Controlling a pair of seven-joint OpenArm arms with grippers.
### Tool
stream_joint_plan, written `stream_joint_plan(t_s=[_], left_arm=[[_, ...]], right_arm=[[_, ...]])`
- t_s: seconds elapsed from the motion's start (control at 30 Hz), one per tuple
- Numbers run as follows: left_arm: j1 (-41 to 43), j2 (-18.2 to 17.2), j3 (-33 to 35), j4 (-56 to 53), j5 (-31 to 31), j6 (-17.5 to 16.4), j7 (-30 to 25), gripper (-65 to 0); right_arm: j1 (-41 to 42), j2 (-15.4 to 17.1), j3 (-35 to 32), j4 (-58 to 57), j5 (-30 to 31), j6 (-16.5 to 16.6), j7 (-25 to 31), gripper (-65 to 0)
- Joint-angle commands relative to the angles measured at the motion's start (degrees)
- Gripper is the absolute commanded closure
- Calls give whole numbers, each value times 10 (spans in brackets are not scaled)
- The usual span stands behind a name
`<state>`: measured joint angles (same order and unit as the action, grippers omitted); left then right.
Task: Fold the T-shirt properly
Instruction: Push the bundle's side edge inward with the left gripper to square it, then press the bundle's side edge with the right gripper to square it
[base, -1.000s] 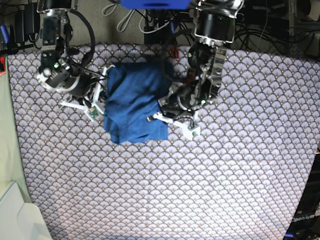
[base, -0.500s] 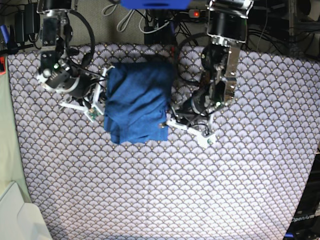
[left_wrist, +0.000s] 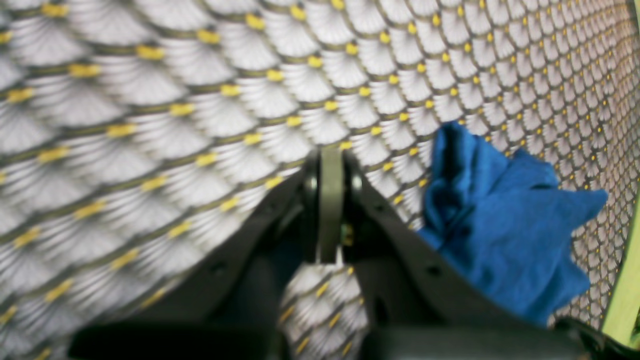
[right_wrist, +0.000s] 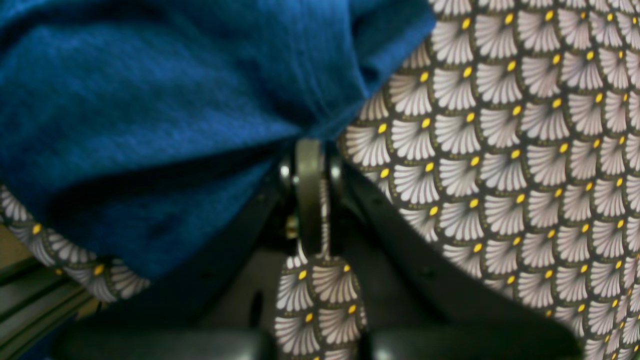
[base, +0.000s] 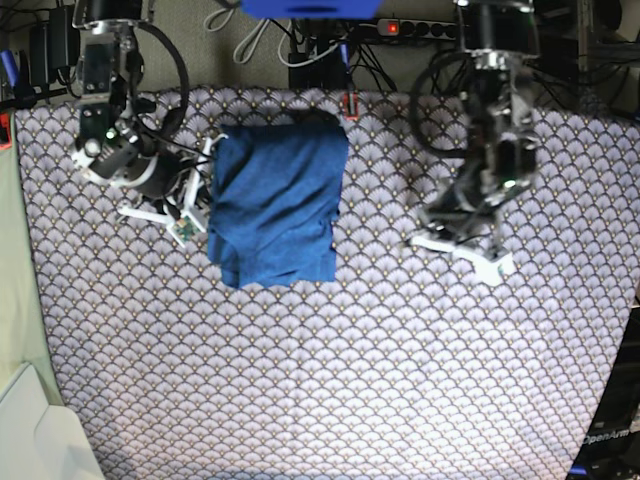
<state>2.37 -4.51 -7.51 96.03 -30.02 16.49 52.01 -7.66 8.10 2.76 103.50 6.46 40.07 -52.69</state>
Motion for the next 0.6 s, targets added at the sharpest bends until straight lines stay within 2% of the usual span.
stream_joint_plan(t_s=[0.0, 0.07, 0.27, 0.43, 0.57], left_arm=[[-4, -9, -11, 19, -2, -3, 11, -1], [7, -28, -48, 34, -2, -3, 45, -1], [66, -81, -147, 64, -2, -4, 92, -1], [130, -120, -188, 110, -2, -4, 125, -1], [181, -135, -210, 133, -1, -4, 134, -1]], right_arm=[[7, 4, 2, 12, 8, -1, 11, 0], [12, 4, 2, 12, 8, -1, 11, 0], [15, 4, 3, 19, 9, -1, 11, 0], [15, 12, 11, 42, 9, -1, 11, 0], [28, 9, 18, 54, 9, -1, 7, 0]])
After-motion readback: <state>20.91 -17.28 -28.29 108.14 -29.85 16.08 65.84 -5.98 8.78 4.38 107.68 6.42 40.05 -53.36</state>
